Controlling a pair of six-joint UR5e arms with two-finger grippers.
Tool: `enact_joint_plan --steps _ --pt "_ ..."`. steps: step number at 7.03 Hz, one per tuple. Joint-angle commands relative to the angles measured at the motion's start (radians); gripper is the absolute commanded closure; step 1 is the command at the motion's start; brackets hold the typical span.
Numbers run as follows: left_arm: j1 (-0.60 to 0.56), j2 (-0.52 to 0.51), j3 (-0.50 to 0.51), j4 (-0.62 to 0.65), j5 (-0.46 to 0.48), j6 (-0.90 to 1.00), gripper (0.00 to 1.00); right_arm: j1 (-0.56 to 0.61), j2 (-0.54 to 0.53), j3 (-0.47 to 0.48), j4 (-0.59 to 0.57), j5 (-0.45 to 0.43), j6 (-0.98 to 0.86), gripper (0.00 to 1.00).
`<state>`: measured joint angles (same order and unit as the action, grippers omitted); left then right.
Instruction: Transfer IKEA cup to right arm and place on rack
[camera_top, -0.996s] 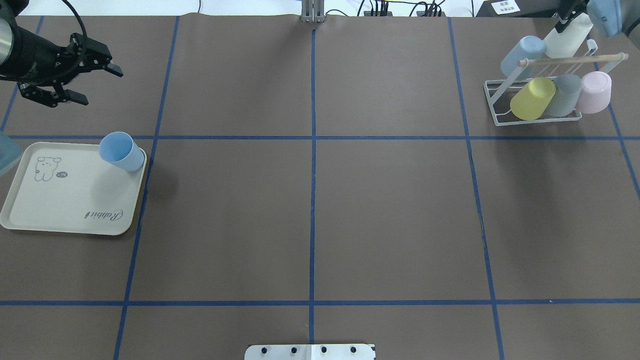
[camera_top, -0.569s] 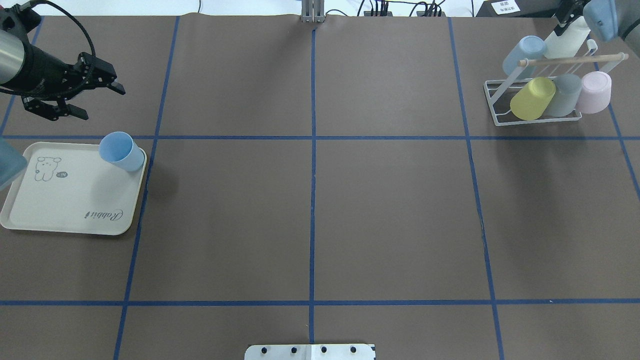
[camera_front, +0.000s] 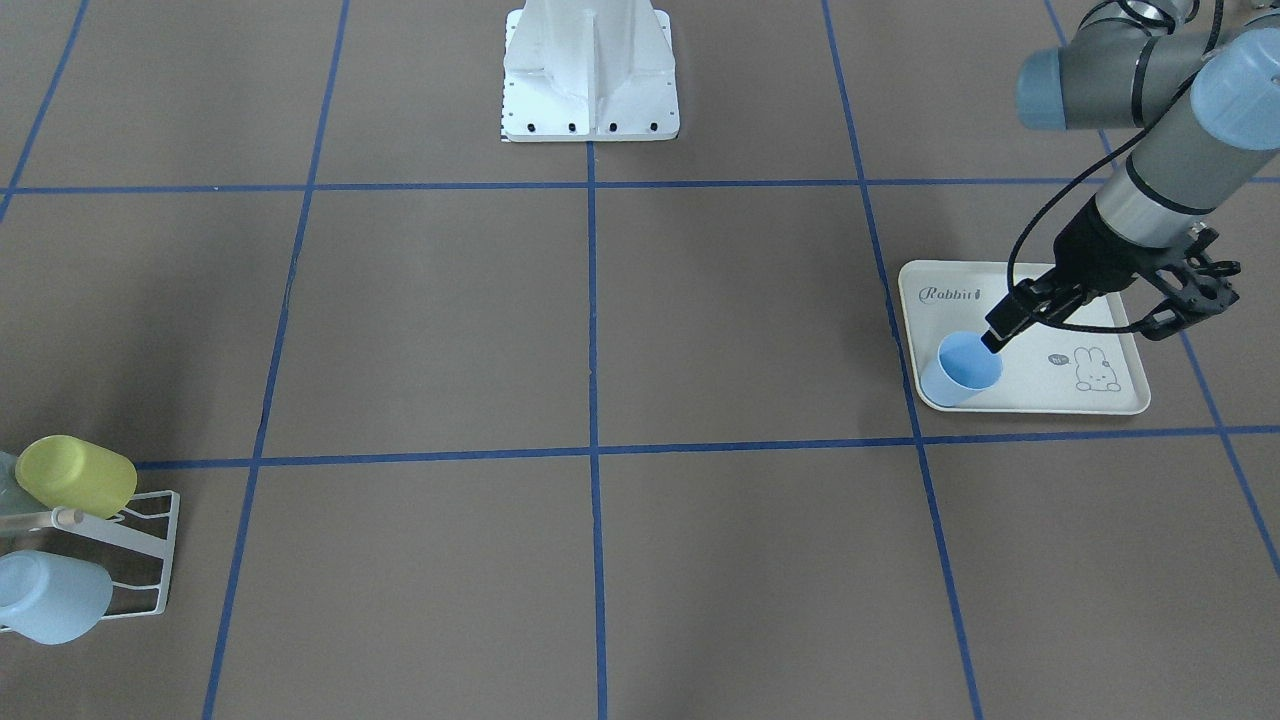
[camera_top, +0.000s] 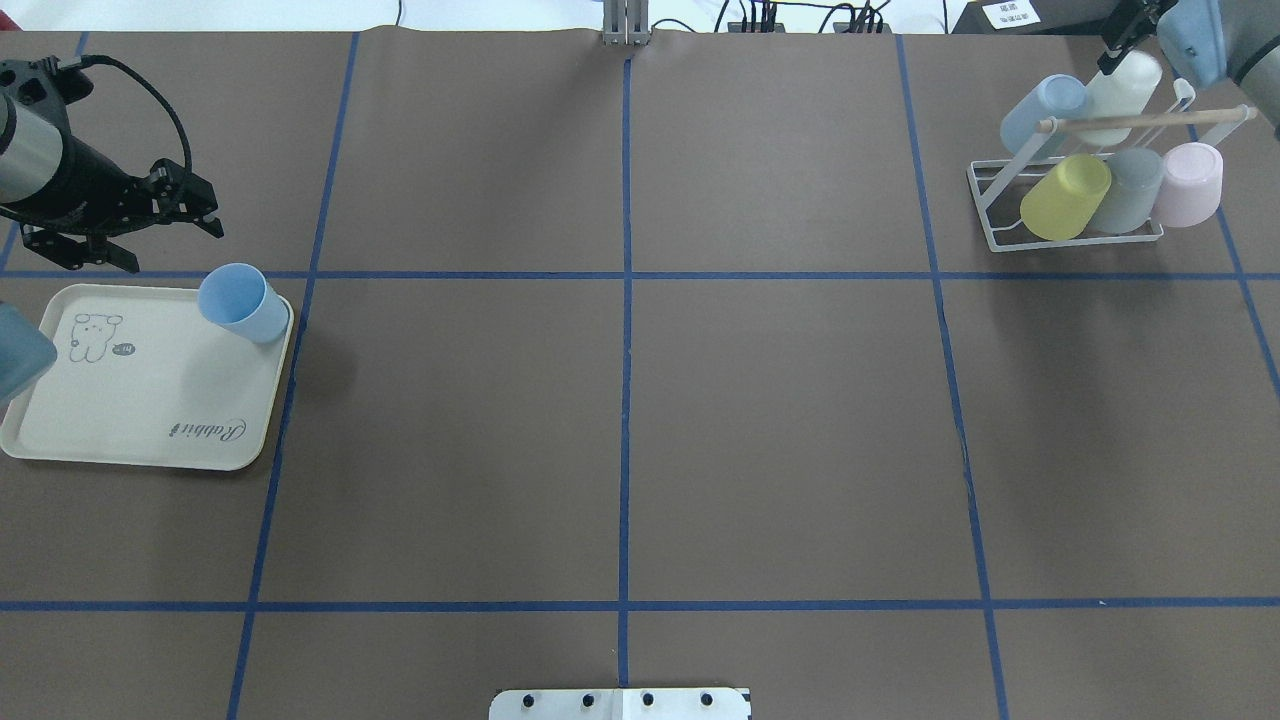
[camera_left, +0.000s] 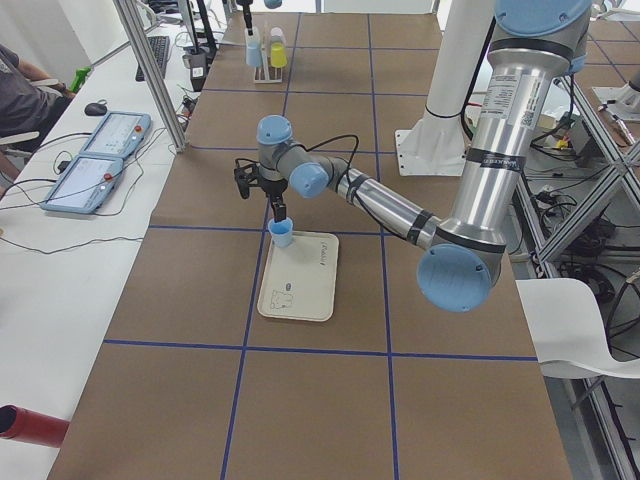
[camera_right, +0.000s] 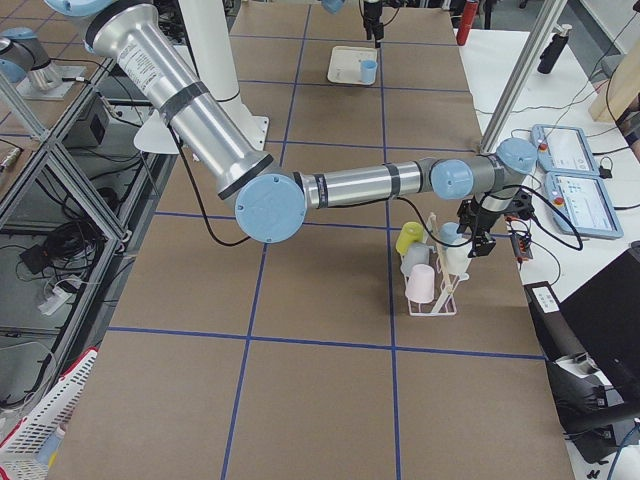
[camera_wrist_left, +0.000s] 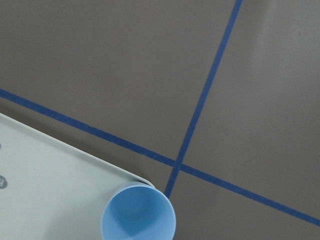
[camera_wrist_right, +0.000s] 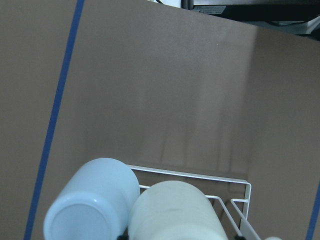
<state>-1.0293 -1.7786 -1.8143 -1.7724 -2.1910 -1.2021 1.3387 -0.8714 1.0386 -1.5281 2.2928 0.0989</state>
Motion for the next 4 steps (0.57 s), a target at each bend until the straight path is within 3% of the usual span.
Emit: enact_joint_plan --steps 1,3,4 --pt "0.028 0.025 0.019 0.016 0.008 0.010 0.00 0.002 0.002 0.009 0.000 0.002 0.002 0.00" --pt "0.075 0.011 0.062 0.016 0.011 0.009 0.00 0.014 0.006 0.076 -0.001 0.008 0.040 0.00" --pt "0.086 0.010 0.087 0.013 0.063 0.007 0.00 0.017 0.000 0.146 -0.004 0.017 0.088 0.00"
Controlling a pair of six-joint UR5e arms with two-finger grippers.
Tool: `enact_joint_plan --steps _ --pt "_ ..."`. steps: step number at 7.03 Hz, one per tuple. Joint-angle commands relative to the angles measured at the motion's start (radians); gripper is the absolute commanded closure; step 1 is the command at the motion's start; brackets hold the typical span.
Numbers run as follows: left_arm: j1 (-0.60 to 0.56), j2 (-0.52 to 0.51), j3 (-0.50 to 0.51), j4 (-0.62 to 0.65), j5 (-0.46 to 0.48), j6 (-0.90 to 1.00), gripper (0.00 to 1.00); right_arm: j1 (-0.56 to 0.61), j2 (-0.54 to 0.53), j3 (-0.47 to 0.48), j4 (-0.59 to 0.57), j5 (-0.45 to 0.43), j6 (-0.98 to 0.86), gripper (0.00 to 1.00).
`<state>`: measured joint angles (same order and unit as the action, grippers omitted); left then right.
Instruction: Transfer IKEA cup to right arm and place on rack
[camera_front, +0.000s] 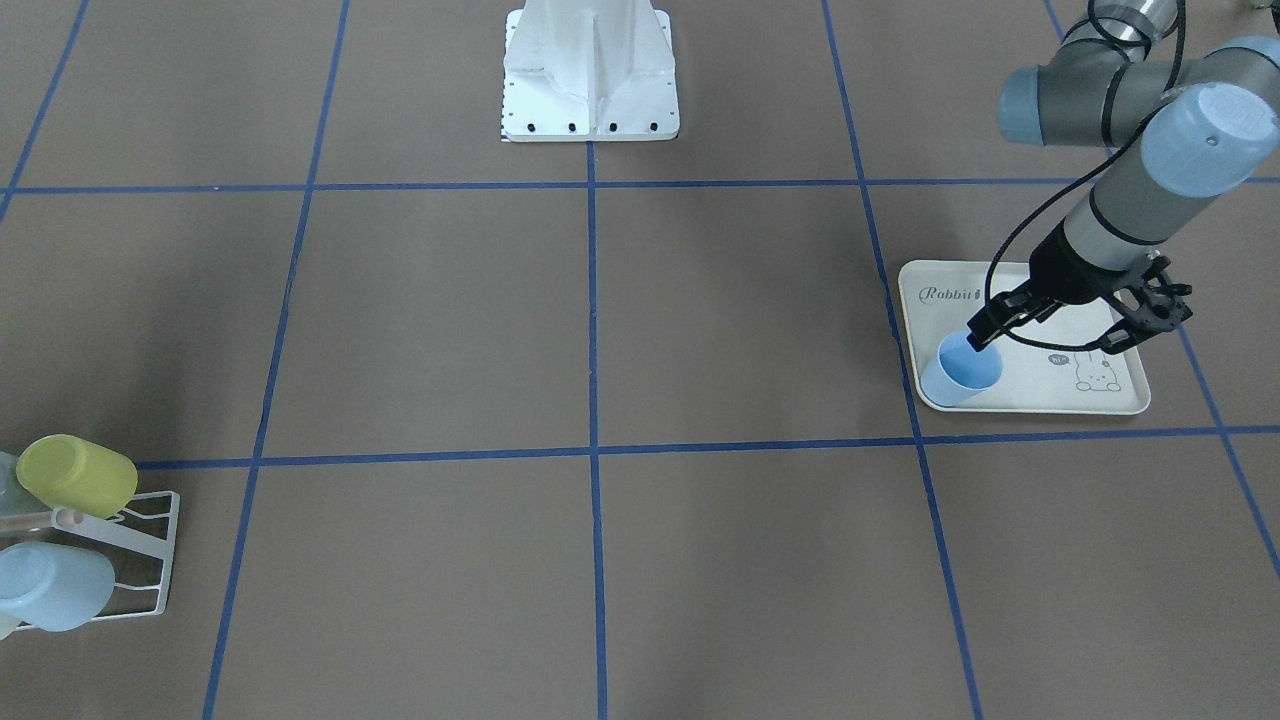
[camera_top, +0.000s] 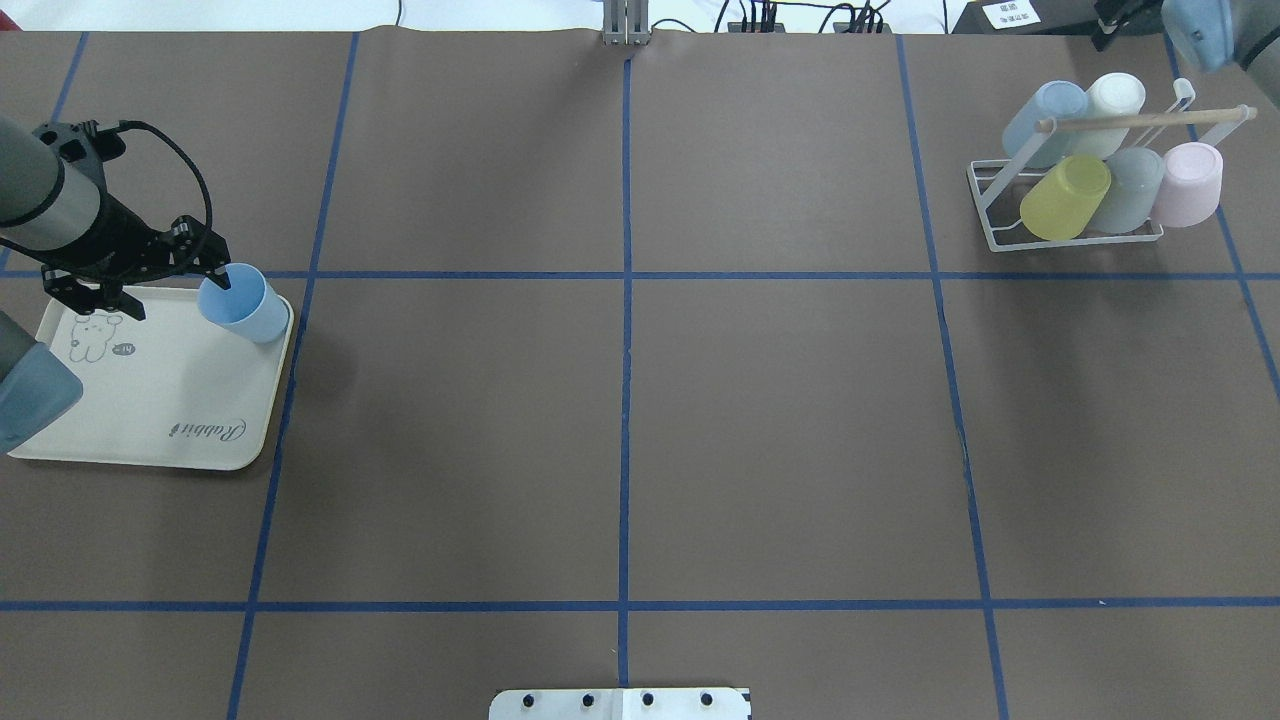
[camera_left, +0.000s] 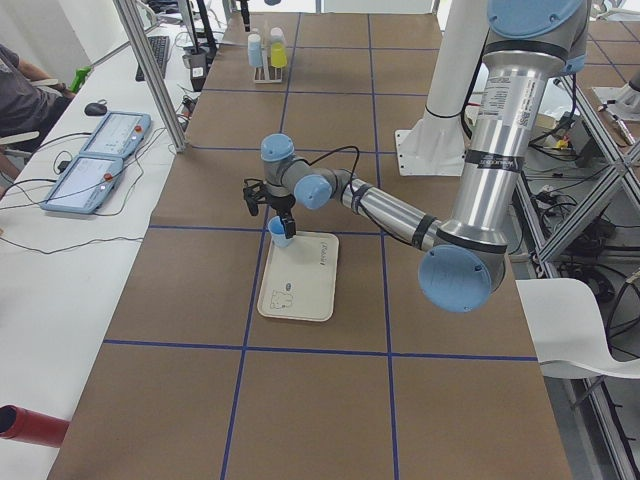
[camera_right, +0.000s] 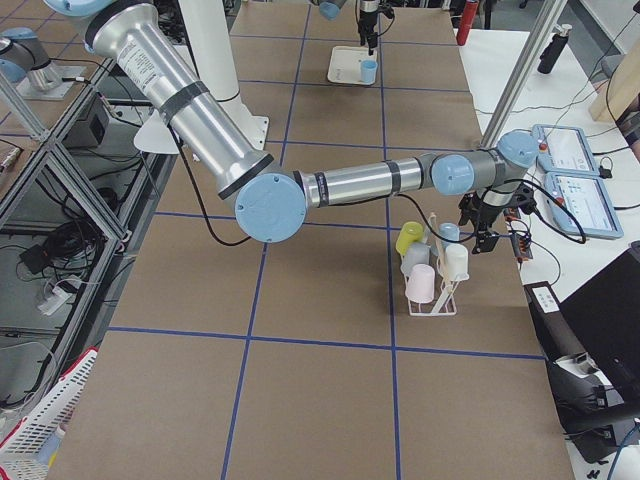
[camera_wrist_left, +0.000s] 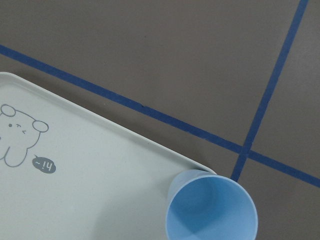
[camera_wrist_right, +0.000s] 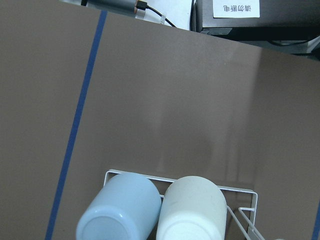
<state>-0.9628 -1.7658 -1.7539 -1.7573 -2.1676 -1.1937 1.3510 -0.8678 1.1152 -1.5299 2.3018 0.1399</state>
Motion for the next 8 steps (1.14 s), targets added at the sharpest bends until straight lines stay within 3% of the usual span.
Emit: enact_joint_plan --steps 1,2,3,4,7,8 --pt "0.035 -0.020 0.065 -0.008 0.048 -0.003 0.02 0.007 -0.011 0.113 -0.012 0.037 0.076 0.00" --pt "0.035 -0.027 0.071 -0.007 0.046 -0.003 0.14 0.008 -0.017 0.127 -0.012 0.062 0.089 0.00" --pt "0.042 -0.027 0.086 -0.011 0.049 -0.007 0.34 0.008 -0.029 0.159 -0.012 0.065 0.102 0.00" --pt "0.042 -0.032 0.089 -0.011 0.043 -0.009 0.99 -0.004 -0.034 0.211 -0.007 0.074 0.201 0.00" --pt "0.041 -0.055 0.085 -0.001 0.020 0.000 1.00 -0.111 -0.181 0.522 0.002 0.133 0.494 0.00" --pt "0.012 -0.057 0.061 0.001 -0.042 0.002 1.00 -0.168 -0.213 0.623 0.004 0.131 0.612 0.01"
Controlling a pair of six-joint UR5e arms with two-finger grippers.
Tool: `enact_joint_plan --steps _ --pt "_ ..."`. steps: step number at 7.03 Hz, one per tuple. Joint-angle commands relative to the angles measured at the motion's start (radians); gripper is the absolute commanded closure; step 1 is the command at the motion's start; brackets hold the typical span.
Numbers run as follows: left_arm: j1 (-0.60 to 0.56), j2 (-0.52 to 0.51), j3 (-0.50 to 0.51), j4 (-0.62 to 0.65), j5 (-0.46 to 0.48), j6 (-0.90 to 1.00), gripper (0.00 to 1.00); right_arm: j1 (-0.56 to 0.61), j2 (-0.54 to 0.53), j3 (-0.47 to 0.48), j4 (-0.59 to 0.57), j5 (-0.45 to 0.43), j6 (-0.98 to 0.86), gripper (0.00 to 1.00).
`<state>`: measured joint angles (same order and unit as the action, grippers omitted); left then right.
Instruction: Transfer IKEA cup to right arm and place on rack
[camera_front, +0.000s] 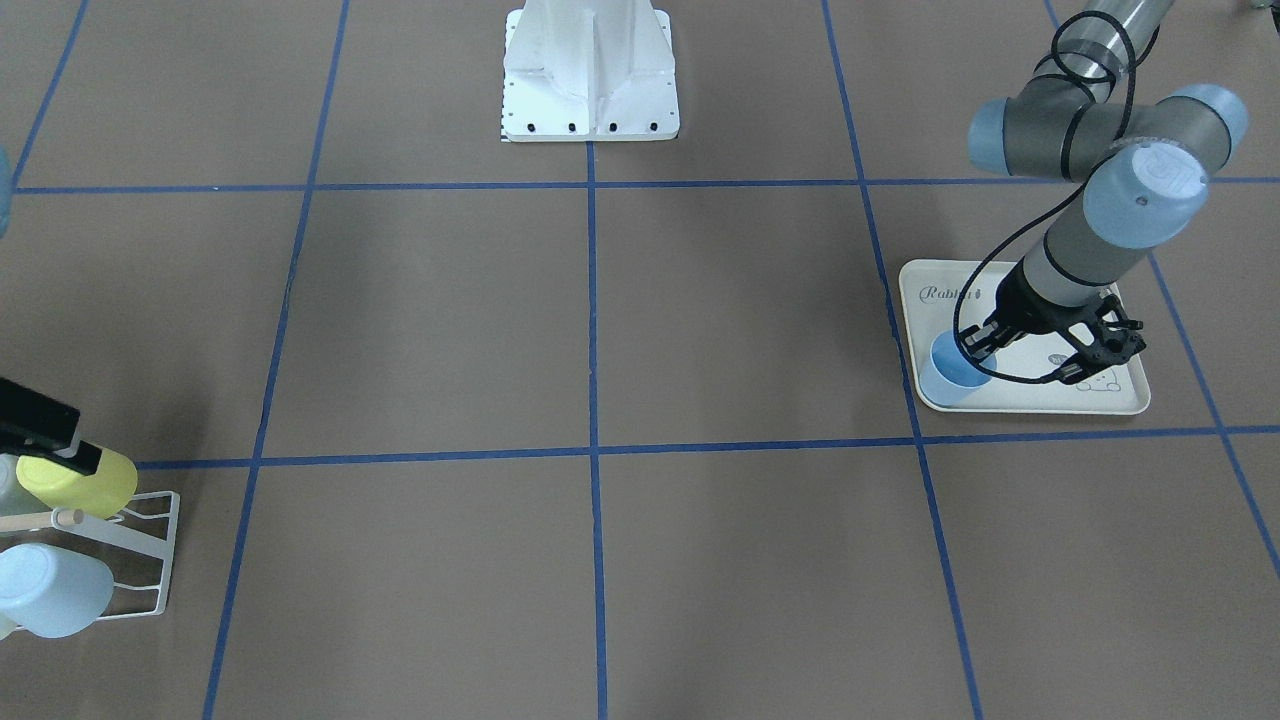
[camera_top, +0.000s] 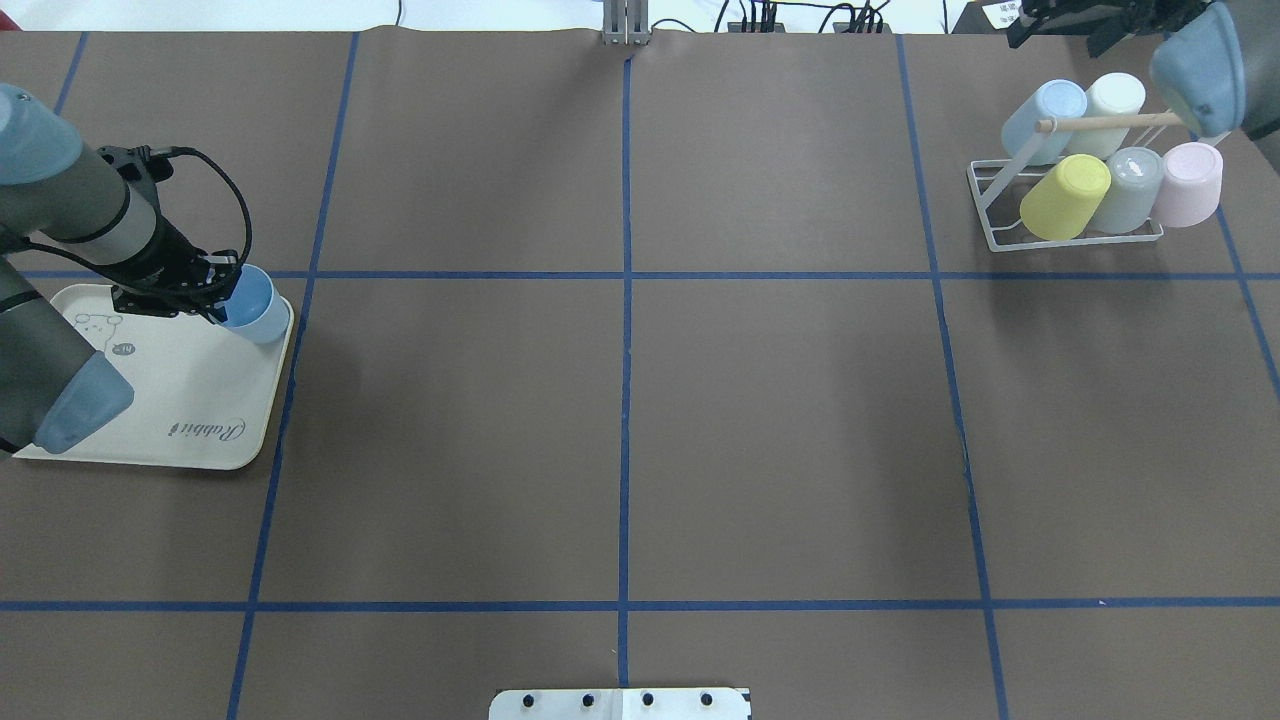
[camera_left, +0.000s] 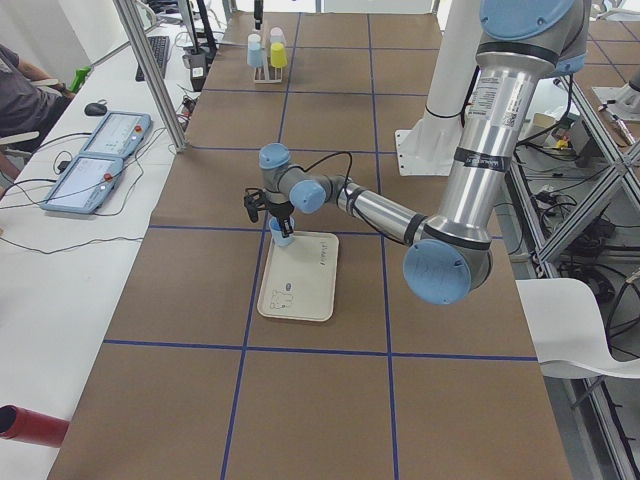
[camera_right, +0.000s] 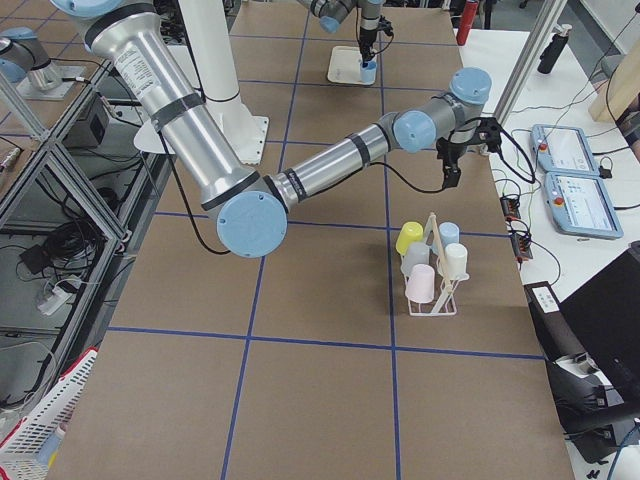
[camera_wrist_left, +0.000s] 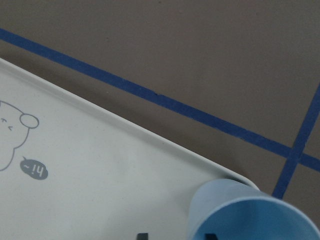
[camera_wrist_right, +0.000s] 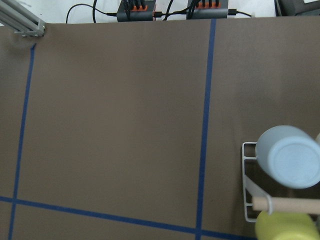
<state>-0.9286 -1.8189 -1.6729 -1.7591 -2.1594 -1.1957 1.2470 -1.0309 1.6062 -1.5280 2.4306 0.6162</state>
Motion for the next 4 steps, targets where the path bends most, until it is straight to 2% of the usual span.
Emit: enact_joint_plan --steps 1,2,3,4 --pt "-0.070 -0.003 -0.081 0.006 -0.083 0.002 1.00 -0.128 -0.051 0.205 0.003 -0.005 0.249 0.02" --pt "-0.076 -0.014 -0.156 0.047 -0.086 -0.011 1.00 -0.189 -0.046 0.239 0.038 -0.016 0.319 0.02" --pt "-0.082 -0.058 -0.188 0.131 -0.089 -0.036 1.00 -0.242 -0.047 0.239 0.149 -0.025 0.462 0.02" --pt "-0.082 -0.124 -0.192 0.148 -0.091 -0.117 1.00 -0.308 -0.049 0.242 0.292 -0.113 0.637 0.02"
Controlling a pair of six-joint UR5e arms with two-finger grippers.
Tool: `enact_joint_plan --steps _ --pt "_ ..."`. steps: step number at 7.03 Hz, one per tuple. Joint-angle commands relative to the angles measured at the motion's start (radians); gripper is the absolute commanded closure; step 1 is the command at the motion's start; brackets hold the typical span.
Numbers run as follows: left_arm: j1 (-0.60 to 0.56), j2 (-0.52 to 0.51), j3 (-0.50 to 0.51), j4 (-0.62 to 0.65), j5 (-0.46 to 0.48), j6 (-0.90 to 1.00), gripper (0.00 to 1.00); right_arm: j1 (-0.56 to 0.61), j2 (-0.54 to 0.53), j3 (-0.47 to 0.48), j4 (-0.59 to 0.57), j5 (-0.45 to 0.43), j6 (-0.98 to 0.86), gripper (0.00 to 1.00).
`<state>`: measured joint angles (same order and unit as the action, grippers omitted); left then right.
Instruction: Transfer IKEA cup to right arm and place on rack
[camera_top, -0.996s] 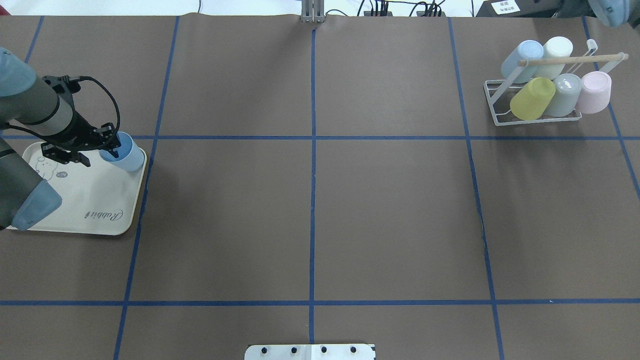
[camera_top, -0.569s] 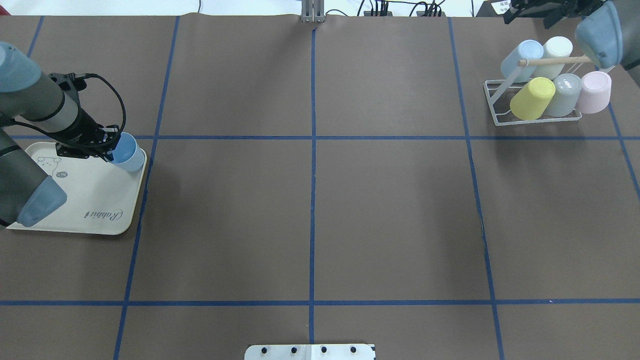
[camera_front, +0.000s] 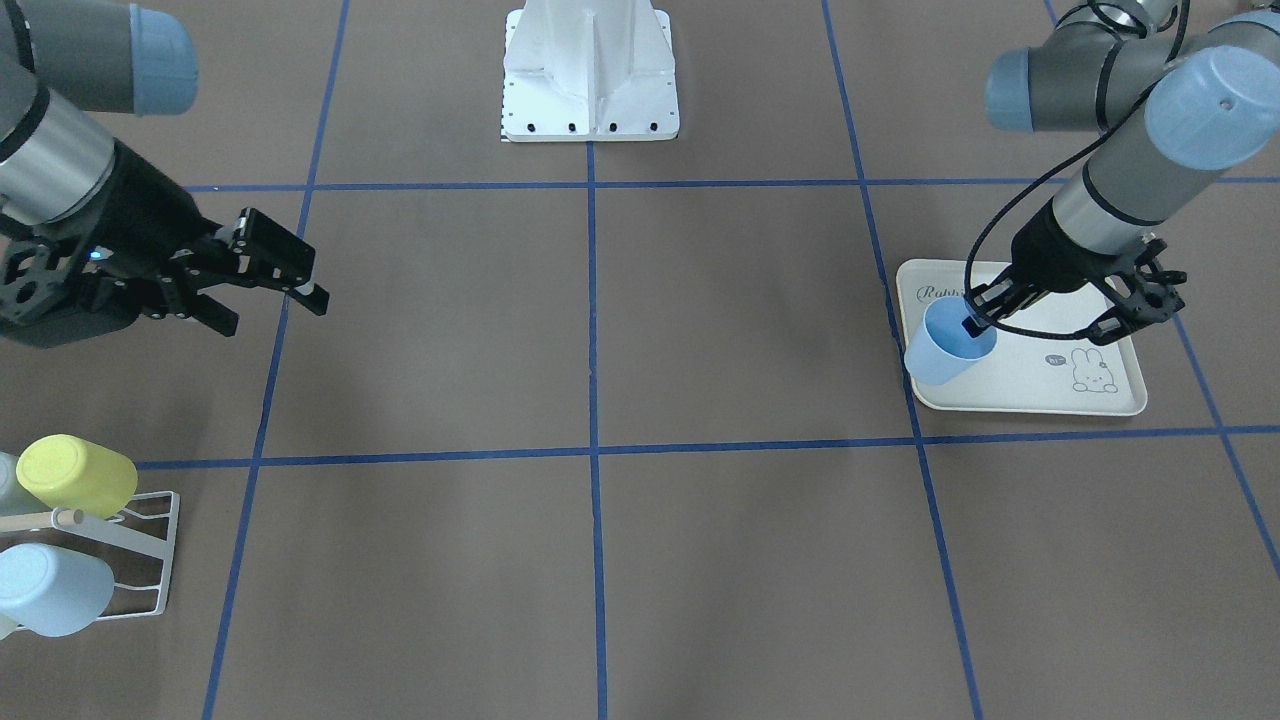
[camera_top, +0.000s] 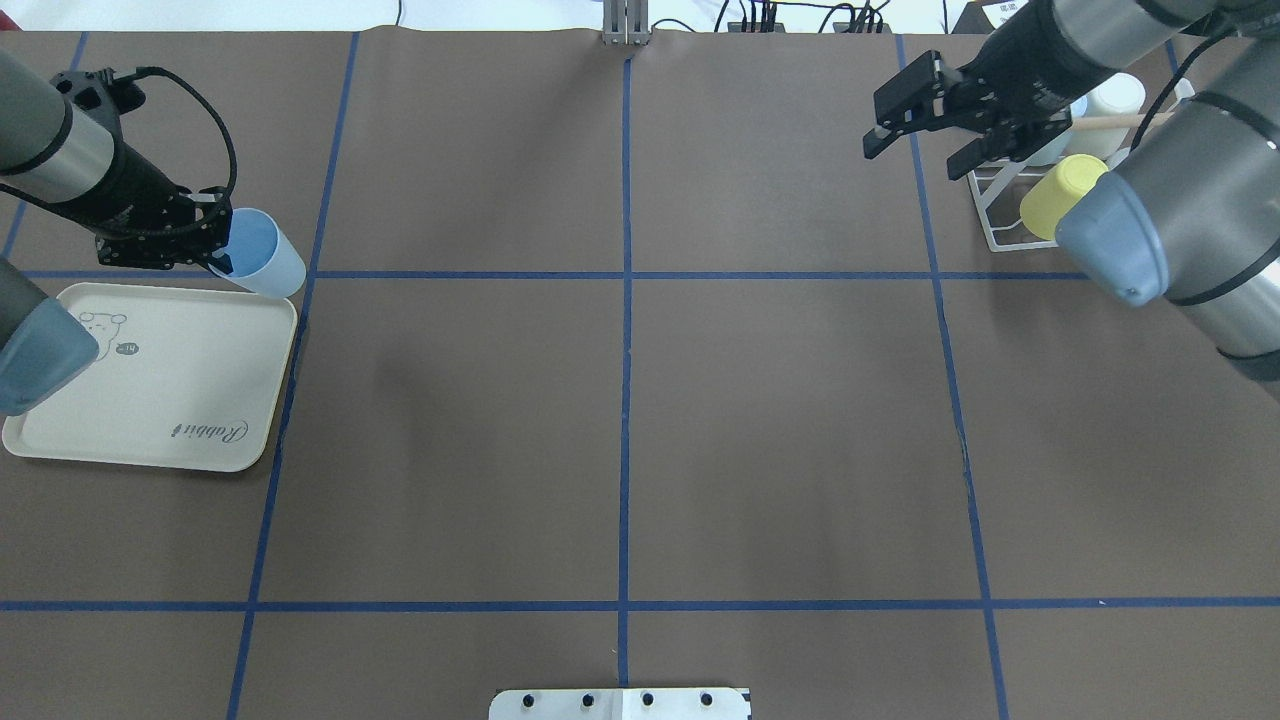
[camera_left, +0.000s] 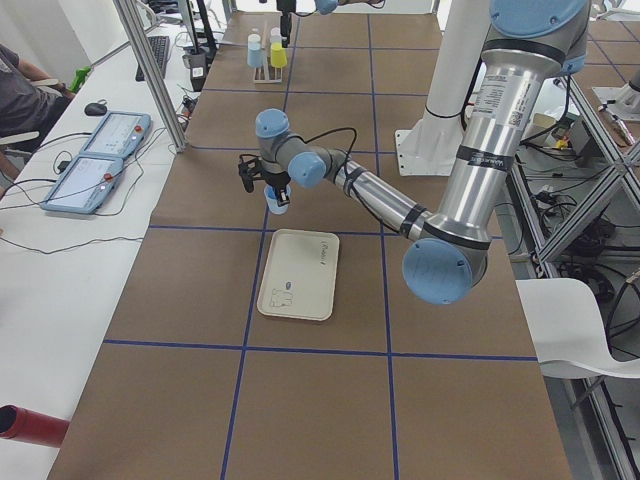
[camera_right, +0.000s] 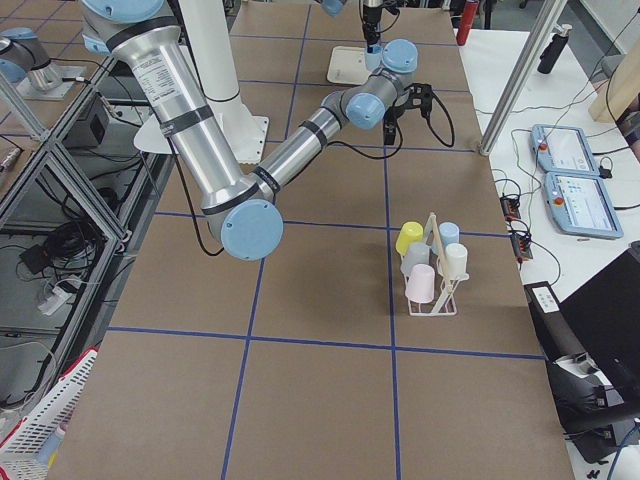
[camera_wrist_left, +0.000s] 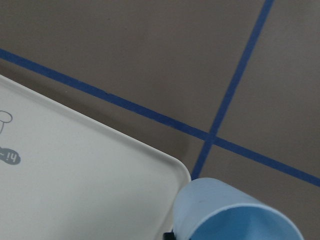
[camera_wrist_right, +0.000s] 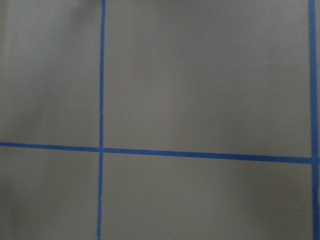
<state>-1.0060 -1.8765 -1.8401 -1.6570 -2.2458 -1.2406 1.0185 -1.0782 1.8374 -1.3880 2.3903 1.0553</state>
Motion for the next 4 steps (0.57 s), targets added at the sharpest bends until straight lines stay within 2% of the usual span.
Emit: enact_joint_plan --steps 1,2,3,4 --pt "0.004 -0.111 -0.045 0.042 -0.009 -0.177 1.00 -0.133 -0.002 0.010 0.287 -0.135 0.354 0.02" --pt "0.018 -0.148 -0.063 0.010 -0.041 -0.253 1.00 -0.149 -0.002 0.013 0.372 -0.137 0.447 0.02" --pt "0.036 -0.153 -0.092 -0.083 -0.093 -0.291 1.00 -0.162 -0.002 0.020 0.467 -0.137 0.550 0.02" --pt "0.046 -0.151 -0.085 -0.219 -0.121 -0.413 1.00 -0.182 -0.005 0.007 0.594 -0.140 0.643 0.02"
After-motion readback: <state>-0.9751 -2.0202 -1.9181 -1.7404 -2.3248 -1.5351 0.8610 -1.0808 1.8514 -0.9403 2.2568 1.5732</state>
